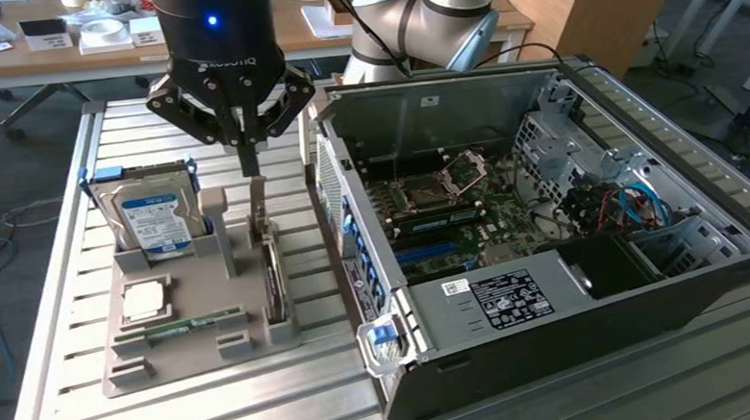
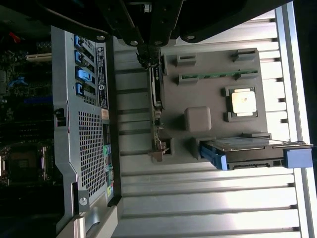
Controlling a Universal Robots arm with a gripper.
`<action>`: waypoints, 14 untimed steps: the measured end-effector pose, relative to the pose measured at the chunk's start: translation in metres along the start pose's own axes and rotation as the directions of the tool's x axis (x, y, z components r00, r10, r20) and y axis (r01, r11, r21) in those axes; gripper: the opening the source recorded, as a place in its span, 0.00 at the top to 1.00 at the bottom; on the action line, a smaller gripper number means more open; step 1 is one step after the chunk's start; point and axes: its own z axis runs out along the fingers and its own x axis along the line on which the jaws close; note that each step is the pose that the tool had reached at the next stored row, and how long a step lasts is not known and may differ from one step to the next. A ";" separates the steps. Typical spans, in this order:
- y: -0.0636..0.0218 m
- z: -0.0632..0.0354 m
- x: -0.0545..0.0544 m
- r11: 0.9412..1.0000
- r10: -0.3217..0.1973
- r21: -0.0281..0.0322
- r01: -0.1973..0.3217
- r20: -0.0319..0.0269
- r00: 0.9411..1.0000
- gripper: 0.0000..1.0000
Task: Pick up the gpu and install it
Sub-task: 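Pick up the gpu and move the gpu toward the slot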
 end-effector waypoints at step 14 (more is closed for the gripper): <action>0.0000 0.0000 0.000 1.000 0.000 0.000 0.000 0.000 1.000 0.65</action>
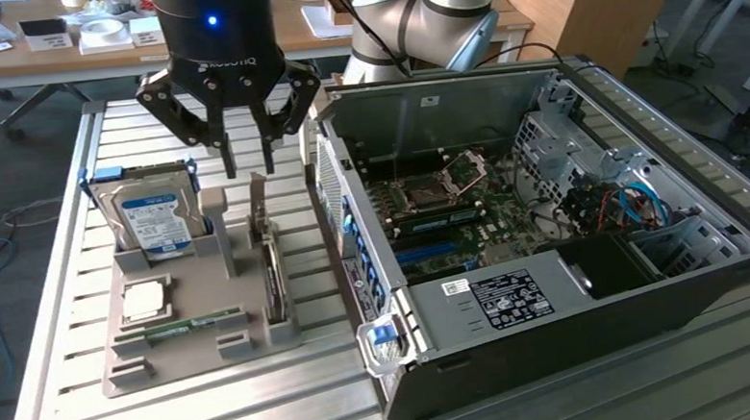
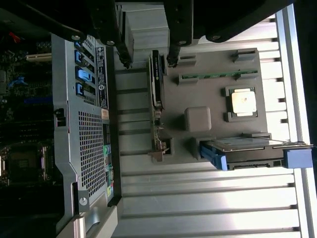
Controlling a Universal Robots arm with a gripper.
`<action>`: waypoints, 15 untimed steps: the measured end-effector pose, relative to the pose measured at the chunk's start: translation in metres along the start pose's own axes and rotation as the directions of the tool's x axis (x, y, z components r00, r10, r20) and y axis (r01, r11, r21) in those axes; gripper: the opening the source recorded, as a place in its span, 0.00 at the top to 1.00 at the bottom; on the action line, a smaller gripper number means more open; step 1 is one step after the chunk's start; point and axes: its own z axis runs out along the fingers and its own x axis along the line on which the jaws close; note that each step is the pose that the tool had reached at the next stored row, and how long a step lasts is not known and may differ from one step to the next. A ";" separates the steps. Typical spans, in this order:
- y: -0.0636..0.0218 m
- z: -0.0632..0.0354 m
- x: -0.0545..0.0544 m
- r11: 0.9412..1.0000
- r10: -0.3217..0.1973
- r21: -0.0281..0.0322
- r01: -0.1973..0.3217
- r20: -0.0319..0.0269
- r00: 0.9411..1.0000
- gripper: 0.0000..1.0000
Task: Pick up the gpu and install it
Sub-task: 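Pick up the gpu and move the gpu toward the slot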
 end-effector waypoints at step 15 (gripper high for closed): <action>-0.0004 0.0185 0.000 1.000 0.000 0.000 0.000 0.000 1.000 0.58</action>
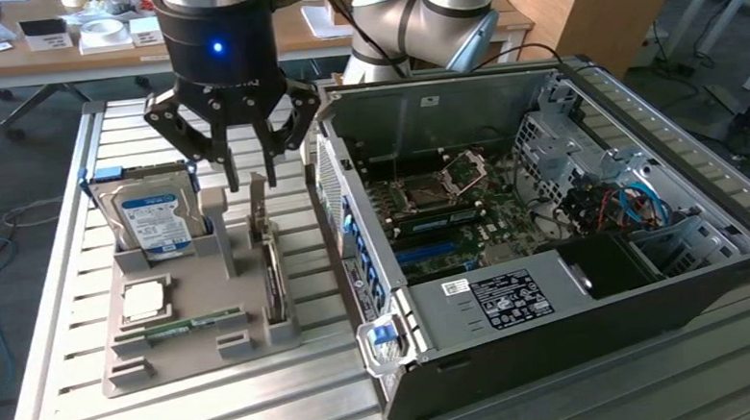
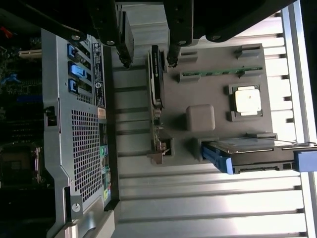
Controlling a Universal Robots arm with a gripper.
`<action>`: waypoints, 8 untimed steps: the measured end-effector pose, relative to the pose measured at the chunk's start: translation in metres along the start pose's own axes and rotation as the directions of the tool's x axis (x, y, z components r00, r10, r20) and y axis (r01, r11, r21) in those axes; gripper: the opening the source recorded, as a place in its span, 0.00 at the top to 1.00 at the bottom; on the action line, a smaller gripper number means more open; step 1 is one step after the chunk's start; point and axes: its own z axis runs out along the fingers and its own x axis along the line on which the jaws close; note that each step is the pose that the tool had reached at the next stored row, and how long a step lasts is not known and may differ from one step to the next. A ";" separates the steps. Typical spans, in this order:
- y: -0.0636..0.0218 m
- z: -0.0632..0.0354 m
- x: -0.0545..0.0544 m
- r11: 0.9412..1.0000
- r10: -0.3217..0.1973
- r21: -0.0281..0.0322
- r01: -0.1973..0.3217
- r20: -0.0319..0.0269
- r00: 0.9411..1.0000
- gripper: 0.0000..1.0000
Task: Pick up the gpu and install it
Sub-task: 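Pick up the gpu and move the gpu toward the slot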
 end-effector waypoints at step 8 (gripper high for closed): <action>-0.0003 0.0146 0.000 1.000 0.000 0.000 0.000 0.001 1.000 0.58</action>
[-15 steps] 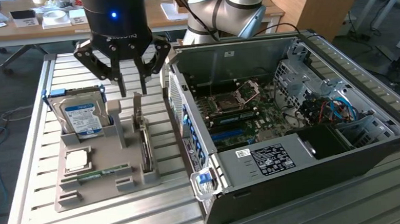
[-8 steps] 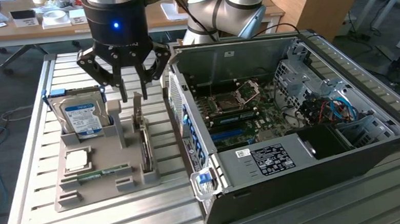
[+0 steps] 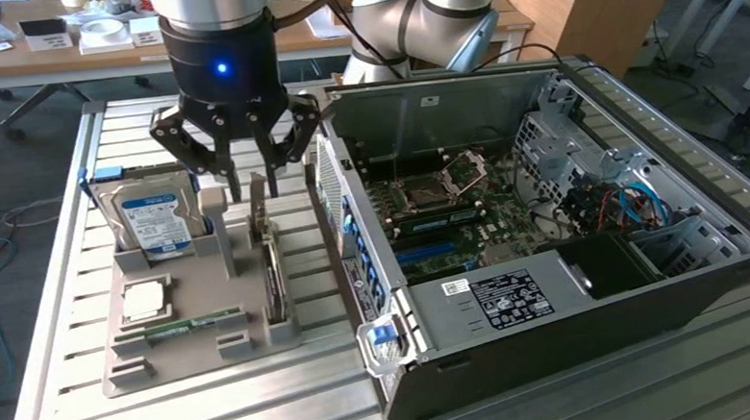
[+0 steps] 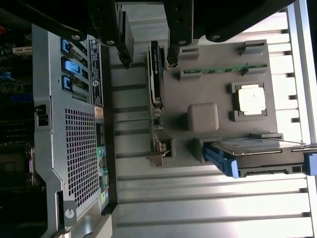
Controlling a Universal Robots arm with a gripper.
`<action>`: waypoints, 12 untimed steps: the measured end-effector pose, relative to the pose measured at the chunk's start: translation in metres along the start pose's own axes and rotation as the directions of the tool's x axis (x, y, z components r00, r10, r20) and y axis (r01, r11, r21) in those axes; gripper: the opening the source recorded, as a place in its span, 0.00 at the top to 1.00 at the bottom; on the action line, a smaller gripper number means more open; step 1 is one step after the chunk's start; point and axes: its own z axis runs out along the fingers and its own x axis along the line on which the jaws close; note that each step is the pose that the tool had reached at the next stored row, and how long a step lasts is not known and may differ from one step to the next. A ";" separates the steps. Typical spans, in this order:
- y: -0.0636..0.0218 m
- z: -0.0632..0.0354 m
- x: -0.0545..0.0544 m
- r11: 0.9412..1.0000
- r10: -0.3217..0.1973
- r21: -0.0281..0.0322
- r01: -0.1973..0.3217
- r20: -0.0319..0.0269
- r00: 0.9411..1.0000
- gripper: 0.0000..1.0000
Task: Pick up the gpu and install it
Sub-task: 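Pick up the gpu and move the gpu toward the slot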
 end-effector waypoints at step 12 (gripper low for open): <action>-0.0003 0.0187 0.001 1.000 0.000 -0.001 0.000 0.008 1.000 0.58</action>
